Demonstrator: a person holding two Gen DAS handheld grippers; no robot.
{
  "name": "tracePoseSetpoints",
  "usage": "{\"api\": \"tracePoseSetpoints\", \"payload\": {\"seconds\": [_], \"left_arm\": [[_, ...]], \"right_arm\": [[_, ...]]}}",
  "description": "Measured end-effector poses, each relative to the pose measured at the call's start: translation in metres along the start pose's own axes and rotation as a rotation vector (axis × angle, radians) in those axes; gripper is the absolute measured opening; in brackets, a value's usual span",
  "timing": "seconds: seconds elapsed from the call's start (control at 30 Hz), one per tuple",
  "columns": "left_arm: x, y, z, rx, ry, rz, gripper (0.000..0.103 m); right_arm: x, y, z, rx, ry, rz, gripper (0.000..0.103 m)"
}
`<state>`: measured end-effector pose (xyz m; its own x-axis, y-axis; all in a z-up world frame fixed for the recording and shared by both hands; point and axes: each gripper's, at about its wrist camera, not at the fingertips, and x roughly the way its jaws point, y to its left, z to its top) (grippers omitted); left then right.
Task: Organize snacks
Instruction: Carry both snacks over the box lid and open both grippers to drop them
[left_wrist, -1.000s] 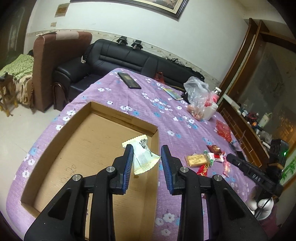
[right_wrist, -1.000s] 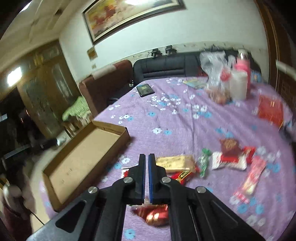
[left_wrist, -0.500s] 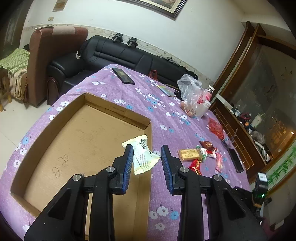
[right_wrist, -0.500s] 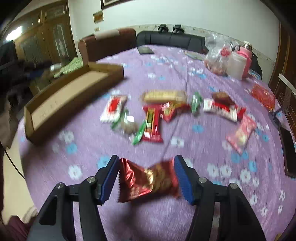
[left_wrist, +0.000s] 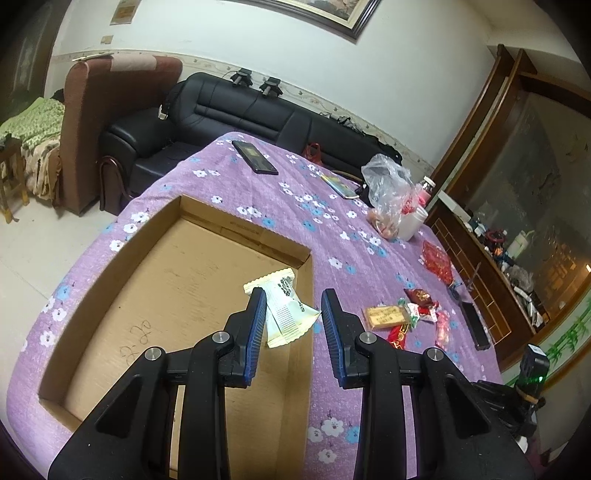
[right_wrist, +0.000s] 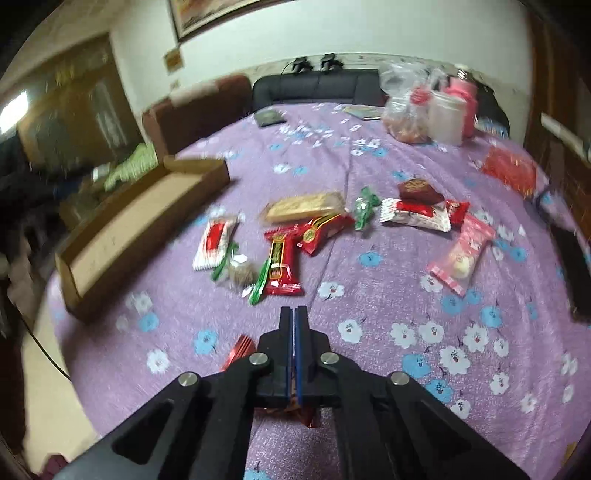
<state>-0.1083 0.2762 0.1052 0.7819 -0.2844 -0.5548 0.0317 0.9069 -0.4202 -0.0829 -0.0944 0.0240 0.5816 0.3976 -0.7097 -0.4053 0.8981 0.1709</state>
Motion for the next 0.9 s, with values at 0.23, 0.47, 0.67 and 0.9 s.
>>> {"api": "tracePoseSetpoints", "payload": {"seconds": [0.23, 0.47, 0.67, 0.9], "left_arm": [[0.004, 0.007, -0.006, -0.031, 0.016, -0.015, 0.030], [0.008, -0.004, -0.007, 0.000, 0.025, -0.009, 0.030], [0.014, 0.007, -0.005, -0.021, 0.036, -0.001, 0.030], [0.030, 0.022, 0.013, -0.070, 0.060, -0.030, 0.030]], "right_arm": [[-0.003, 0.020, -0.023, -0.124, 0.027, -0.055, 0.080], [0.015, 0.049, -0.029, -0.232, 0.040, -0.111, 0.046], [0.010, 0.037, -0.026, -0.169, 0.043, -0.086, 0.036], [0.002, 0.035, 0.003, -0.123, 0.010, -0.032, 0.019]]}}
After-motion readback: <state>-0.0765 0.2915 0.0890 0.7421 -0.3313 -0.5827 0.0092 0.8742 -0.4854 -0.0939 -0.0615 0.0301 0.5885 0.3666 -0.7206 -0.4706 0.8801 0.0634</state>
